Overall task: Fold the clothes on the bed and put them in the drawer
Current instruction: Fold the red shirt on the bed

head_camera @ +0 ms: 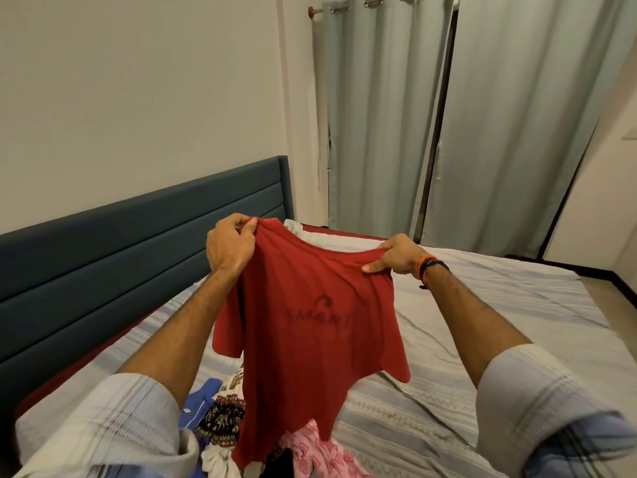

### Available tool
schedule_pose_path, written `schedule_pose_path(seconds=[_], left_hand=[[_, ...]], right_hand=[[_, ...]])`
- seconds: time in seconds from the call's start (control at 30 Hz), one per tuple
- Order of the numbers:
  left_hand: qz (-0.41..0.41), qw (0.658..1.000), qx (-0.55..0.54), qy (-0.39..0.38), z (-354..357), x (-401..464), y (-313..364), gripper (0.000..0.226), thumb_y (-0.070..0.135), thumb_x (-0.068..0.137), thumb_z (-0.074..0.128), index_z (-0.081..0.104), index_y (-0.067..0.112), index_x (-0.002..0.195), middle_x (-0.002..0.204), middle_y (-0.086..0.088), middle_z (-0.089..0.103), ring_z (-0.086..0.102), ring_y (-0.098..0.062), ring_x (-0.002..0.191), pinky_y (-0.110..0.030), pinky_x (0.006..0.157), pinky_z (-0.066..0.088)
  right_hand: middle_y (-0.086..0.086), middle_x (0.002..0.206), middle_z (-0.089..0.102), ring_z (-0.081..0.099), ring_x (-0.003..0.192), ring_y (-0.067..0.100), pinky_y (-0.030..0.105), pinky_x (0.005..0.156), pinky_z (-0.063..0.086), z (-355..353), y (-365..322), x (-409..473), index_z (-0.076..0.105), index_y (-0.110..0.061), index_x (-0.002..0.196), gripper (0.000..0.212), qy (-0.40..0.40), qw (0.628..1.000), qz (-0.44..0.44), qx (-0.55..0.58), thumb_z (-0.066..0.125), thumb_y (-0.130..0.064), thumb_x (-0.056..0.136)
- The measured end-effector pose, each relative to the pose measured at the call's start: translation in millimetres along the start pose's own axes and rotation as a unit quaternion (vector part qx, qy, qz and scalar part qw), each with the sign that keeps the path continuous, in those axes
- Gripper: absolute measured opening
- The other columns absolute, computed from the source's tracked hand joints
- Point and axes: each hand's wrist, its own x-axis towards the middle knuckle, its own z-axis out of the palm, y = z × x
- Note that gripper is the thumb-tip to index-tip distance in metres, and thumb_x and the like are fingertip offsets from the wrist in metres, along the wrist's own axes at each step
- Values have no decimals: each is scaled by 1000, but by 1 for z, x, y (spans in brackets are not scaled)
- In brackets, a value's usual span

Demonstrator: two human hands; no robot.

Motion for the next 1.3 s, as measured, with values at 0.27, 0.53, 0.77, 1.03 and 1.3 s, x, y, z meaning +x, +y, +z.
schedule_pose_path(seconds=[0.27, 0.53, 0.77, 1.03, 1.3], left_hand=[[0, 998, 17, -65, -17, 8, -12, 28, 45, 94, 60, 74, 20, 97, 93, 1, 72, 65, -18, 89, -37, 85, 53], [-41, 994, -67, -80, -26, 10, -10, 44, 37, 97, 56, 46, 17, 59, 57, 3, 47, 45, -16, 59, -33, 64, 38], [-25, 998, -55, -2, -41, 15, -12, 27, 37, 99, 54, 65, 15, 88, 76, 3, 60, 58, -21, 81, -38, 79, 46], [42, 998, 38, 5, -55, 13, -4, 25, 43, 98, 54, 67, 21, 95, 84, 1, 68, 62, -18, 81, -33, 76, 48], [80, 980, 182, -20, -80, 14, 4, 29, 44, 96, 56, 67, 18, 90, 81, -2, 67, 61, -22, 80, -37, 77, 53]], right_hand=[[6, 94, 71, 67, 95, 25, 35, 84, 57, 14, -16, 11, 73, -17, 93, 16, 129, 970, -139, 154, 76, -5, 83], [1, 106, 74, 67, 105, 19, 36, 98, 52, 19, -40, 6, 74, -25, 97, 30, 207, 966, -128, 87, 87, -35, 72], [7, 87, 69, 60, 82, 20, 25, 72, 45, -3, -56, -15, 75, -5, 96, 52, 126, 966, -119, -194, 94, -38, 60], [12, 74, 56, 55, 74, 33, 31, 62, 44, -5, -58, -12, 55, -9, 69, 28, 200, 943, -57, -258, 76, -26, 78], [5, 61, 62, 59, 57, 24, 24, 51, 41, -2, -67, -17, 55, -11, 59, 29, 189, 974, -38, -118, 64, -29, 80]])
